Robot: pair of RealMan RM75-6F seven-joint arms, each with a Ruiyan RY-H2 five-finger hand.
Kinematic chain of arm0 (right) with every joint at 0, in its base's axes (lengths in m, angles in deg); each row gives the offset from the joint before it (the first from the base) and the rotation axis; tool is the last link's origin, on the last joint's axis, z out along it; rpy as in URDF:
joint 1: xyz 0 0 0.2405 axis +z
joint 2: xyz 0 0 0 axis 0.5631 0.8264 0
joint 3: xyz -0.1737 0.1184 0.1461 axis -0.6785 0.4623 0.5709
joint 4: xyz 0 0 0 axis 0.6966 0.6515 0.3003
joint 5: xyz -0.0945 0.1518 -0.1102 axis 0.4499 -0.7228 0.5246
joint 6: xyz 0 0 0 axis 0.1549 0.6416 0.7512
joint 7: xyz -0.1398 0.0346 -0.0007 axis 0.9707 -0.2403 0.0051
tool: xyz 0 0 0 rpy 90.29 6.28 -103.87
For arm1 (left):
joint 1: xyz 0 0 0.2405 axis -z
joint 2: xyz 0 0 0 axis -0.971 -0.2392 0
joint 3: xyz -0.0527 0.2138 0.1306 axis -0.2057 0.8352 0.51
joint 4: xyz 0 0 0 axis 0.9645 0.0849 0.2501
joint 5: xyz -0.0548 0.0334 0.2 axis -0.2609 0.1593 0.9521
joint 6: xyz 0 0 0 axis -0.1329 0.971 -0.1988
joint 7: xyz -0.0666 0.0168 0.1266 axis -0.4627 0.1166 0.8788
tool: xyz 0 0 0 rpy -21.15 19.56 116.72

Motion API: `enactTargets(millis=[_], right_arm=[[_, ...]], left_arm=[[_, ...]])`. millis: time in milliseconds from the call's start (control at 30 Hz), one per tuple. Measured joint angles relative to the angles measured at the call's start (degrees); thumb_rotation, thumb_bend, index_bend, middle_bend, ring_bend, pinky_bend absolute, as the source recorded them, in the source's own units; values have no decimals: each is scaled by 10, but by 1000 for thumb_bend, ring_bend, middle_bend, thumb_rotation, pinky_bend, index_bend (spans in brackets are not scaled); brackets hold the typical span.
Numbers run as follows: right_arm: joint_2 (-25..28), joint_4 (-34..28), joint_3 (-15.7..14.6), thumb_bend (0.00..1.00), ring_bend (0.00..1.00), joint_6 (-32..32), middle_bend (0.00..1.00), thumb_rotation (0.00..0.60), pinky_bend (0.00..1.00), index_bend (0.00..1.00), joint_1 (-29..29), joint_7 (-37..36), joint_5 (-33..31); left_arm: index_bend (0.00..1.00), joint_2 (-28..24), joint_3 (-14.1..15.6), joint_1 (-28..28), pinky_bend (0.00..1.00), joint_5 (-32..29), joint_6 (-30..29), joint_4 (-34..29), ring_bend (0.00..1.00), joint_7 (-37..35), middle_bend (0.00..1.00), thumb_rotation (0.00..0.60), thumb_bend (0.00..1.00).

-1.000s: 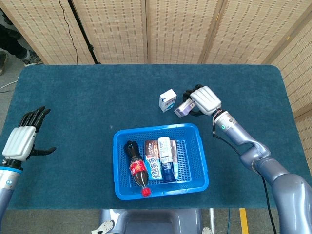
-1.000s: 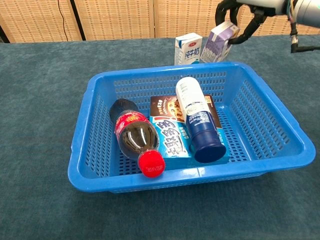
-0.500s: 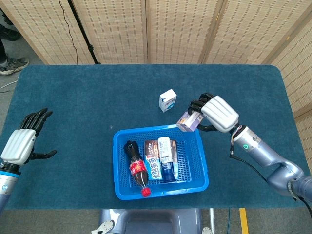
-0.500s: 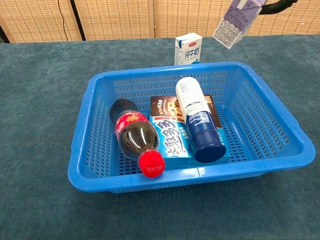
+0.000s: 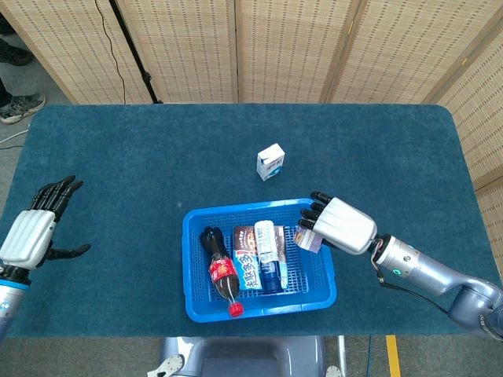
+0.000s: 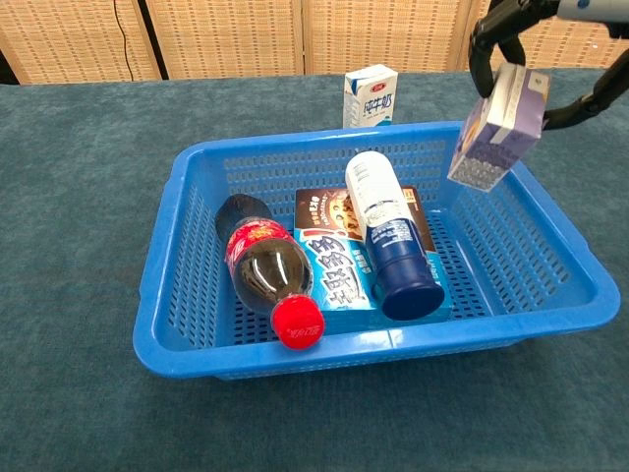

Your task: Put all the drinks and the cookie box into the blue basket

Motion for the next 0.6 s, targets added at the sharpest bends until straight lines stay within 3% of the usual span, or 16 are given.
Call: enactTargets(millis=[267, 400, 500, 600], right_arm=[[0, -16, -8, 552, 478, -11, 524, 600, 248, 584, 4, 44, 22], [-6, -25, -9, 553, 462, -15, 499, 600, 247, 522, 9, 64, 36], [-13, -27, -5, 552, 414, -13, 428, 600, 224, 405, 8, 79, 37], [-17, -28, 0, 508, 253, -14, 176, 600, 133, 135, 6, 102, 33]], left_arm=[[0, -6, 3, 4, 0, 6, 20, 1, 0, -16, 0, 600, 81], [0, -10, 5, 4, 0, 15, 21, 2, 0, -25, 0, 600, 81], [0, -10, 5, 4, 0, 14, 22, 3, 0, -26, 0, 600, 81], [0, -11, 4, 5, 0, 13, 24, 4, 0, -28, 0, 600, 81]])
